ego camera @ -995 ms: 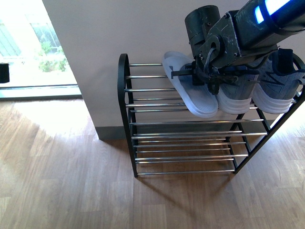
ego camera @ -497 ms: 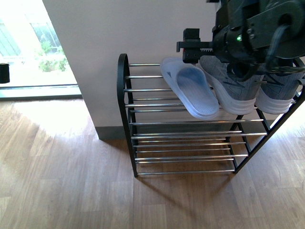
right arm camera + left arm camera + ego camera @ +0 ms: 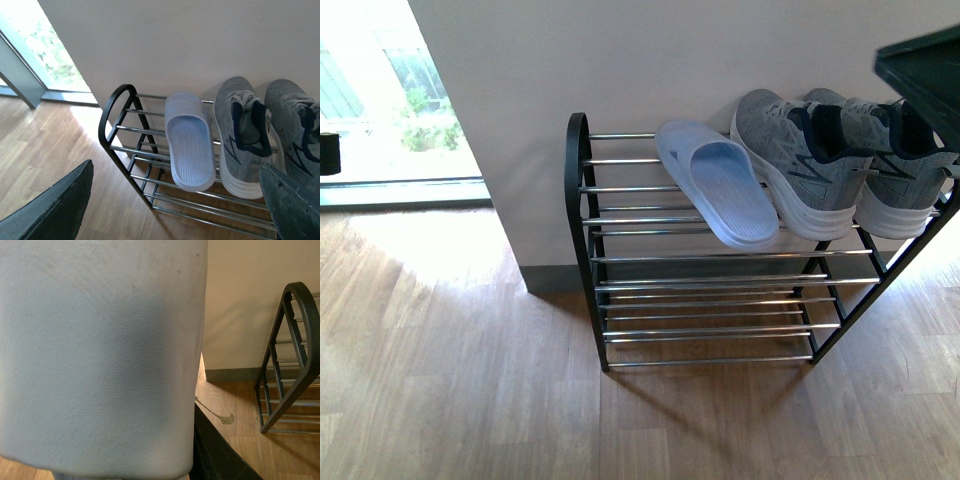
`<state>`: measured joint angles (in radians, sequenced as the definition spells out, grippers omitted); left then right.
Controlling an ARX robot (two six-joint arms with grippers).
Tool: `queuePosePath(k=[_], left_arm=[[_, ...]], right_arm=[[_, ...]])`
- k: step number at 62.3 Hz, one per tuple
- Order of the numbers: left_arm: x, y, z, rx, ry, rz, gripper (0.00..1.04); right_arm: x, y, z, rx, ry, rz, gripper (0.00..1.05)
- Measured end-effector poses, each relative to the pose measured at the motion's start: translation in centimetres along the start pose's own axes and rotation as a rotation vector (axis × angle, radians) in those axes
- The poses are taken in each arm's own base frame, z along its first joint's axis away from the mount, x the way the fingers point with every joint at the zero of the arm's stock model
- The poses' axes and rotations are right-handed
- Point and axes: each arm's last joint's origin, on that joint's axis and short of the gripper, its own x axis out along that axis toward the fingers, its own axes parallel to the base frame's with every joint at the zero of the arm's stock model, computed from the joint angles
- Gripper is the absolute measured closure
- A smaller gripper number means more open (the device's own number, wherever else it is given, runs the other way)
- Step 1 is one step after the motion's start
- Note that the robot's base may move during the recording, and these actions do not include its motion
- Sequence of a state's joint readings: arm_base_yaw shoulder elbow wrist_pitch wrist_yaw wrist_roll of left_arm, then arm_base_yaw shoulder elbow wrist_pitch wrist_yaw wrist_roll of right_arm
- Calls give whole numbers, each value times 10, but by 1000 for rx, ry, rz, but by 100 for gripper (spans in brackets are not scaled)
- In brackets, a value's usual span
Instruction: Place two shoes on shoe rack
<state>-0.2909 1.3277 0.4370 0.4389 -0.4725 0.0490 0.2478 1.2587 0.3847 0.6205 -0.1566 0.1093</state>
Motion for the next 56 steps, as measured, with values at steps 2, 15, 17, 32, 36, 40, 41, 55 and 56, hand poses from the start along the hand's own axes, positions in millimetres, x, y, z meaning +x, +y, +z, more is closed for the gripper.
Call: queuePosePath(k=[2,15,17,32,36,40,41,55,56], left_arm=[[0,0,0,0,0,0,103],[0,0,0,0,0,-1,103],[0,0,0,0,0,-1,103],[0,0,0,0,0,0,103],[0,0,0,0,0,-1,103],[0,0,0,0,0,-1,103],[0,0,0,0,0,0,103],[0,0,0,0,0,0,103],[0,0,0,0,0,0,103]], right_arm=[[-9,-3,-2,1,-28,-15,9],[-28,-12,-8,-3,-108,-109,9],[-28,-11,-10,-26,-137,-163,13],[-54,-19,-19,-76,-268,-379,51],[-60,-21,-28,-84,-279,-380,65],[-66,-22,-35,-86,-256,-383,78],[-67,-22,-35,-86,-255,-383,79],[-82,-24,-37,-93,-262,-371,103],[-84,-26,-37,-94,-261,-362,103]])
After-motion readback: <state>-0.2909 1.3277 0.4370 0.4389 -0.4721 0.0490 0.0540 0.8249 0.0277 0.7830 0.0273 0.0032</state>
